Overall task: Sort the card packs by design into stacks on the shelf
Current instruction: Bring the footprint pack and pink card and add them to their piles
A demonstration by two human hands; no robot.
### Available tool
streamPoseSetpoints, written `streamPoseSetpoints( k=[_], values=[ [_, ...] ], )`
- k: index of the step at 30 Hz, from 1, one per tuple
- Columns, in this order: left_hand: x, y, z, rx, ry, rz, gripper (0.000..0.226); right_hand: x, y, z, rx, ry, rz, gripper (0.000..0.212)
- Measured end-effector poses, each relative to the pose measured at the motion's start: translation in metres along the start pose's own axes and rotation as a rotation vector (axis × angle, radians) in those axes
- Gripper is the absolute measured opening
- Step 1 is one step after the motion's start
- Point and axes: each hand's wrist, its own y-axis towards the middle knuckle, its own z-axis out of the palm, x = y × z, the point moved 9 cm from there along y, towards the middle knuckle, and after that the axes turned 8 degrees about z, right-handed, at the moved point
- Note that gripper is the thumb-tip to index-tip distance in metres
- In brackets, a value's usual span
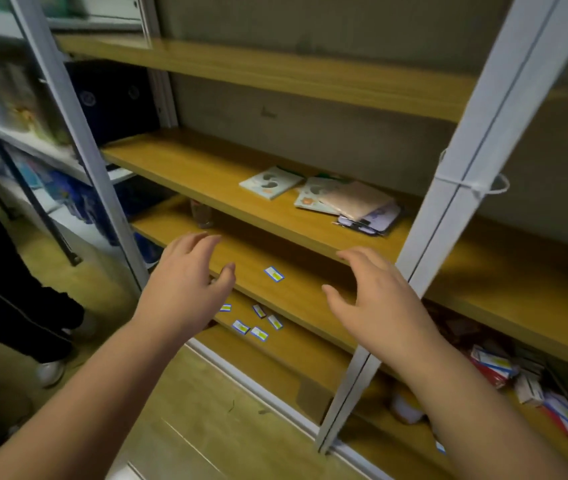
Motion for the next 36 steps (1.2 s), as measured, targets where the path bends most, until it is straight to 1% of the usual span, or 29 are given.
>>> streamPoseSetpoints(
  k=[7, 12, 17, 21, 25, 28, 31, 34, 36],
  values=[
    [0.041, 0.053, 0.020, 0.034, 0.031, -0.008, 0.064, 0.003, 0.042, 0.023, -0.017, 0.008, 0.019, 0.057],
    [0.061, 0.102, 0.020, 0.011, 0.099, 0.015, 0.070, 0.007, 0.096, 0.036, -0.046, 0.038, 0.037, 0.058],
    [0.077, 0.147, 0.029, 0.061, 0.114, 0.038, 0.078, 0.012, 0.143, 0.049, -0.035, 0.056, 0.044, 0.056],
    [0.073, 0.174, 0.050, 0.127, 0.053, 0.067, 0.079, 0.007, 0.160, 0.056, -0.031, 0.042, 0.084, 0.056],
    [0.054, 0.206, 0.076, 0.164, 0.014, 0.175, 0.073, 0.002, 0.173, 0.062, -0.028, 0.004, 0.128, 0.056],
    [0.043, 0.235, 0.097, 0.184, -0.024, 0.232, 0.071, -0.002, 0.181, 0.060, -0.055, -0.022, 0.174, 0.054],
    [0.045, 0.265, 0.128, 0.250, 0.018, 0.207, 0.074, -0.002, 0.182, 0.061, -0.062, -0.045, 0.224, 0.055],
    [0.066, 0.292, 0.159, 0.424, 0.210, 0.078, 0.093, -0.004, 0.184, 0.067, -0.052, -0.076, 0.278, 0.058],
    [0.072, 0.304, 0.169, 0.473, 0.253, 0.056, 0.098, -0.006, 0.185, 0.068, -0.069, -0.087, 0.314, 0.057]
  ],
)
